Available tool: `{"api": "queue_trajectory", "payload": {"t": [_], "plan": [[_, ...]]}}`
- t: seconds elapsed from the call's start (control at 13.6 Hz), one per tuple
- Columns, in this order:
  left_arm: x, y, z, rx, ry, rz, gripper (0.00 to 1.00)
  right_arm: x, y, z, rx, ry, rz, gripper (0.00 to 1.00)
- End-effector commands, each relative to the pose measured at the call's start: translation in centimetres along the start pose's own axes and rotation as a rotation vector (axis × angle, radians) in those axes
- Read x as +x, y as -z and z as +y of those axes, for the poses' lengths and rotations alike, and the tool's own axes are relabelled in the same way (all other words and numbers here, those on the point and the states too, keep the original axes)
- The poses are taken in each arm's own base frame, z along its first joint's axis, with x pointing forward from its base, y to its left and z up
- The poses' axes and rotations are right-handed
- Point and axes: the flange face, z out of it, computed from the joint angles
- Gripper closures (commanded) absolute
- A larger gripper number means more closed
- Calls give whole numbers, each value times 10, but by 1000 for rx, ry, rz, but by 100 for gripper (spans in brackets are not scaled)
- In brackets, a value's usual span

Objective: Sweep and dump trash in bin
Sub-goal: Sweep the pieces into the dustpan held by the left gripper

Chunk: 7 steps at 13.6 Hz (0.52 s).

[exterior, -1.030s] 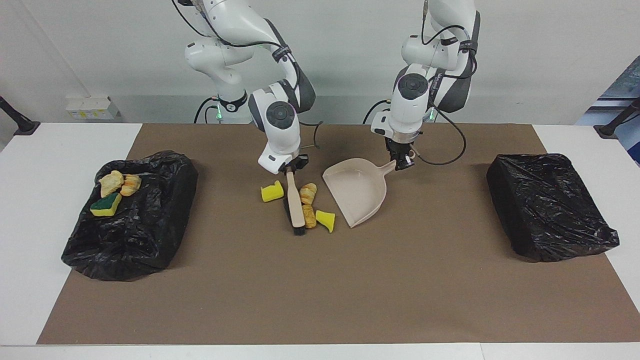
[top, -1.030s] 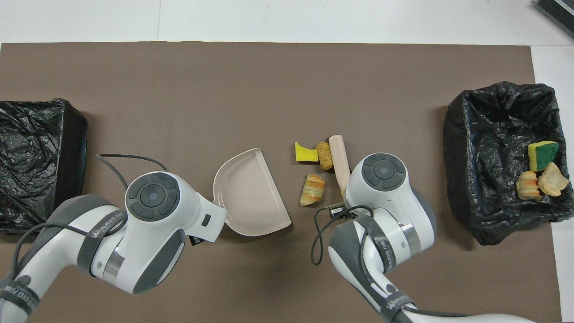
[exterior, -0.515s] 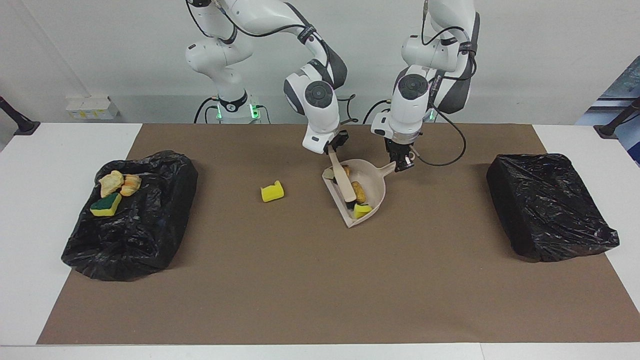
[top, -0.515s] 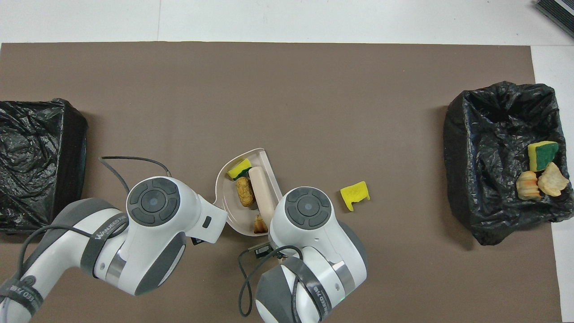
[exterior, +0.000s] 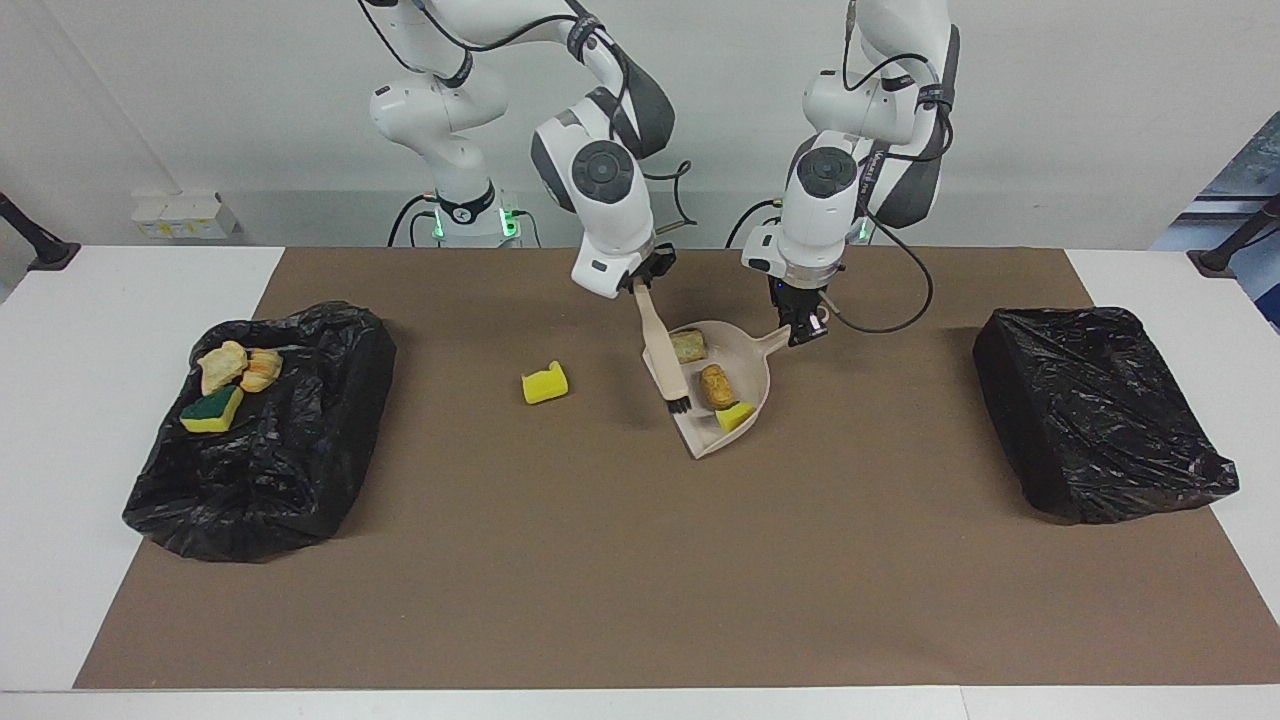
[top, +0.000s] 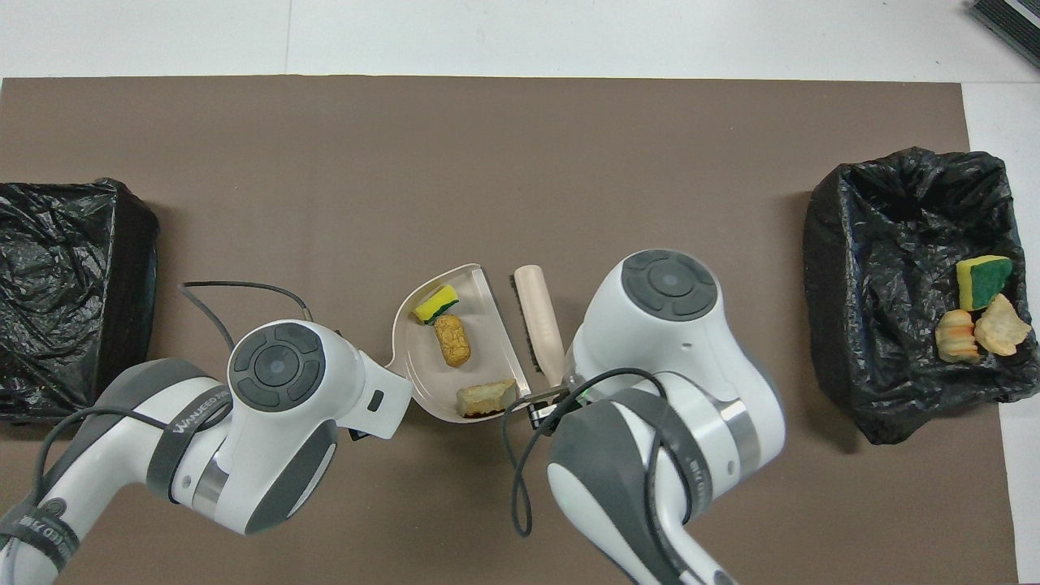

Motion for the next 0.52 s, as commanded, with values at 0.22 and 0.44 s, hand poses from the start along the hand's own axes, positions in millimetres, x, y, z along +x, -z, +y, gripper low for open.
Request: {"api": "queue_trajectory", "payload": {"t": [0.22, 0.44], "plan": [[-4, -1, 1, 24, -8, 7, 100, -9, -18, 100, -132, -123, -21, 100], [-4, -1, 0, 24, -5, 7, 100, -30, -41, 149, -167, -179, -20, 100]]}}
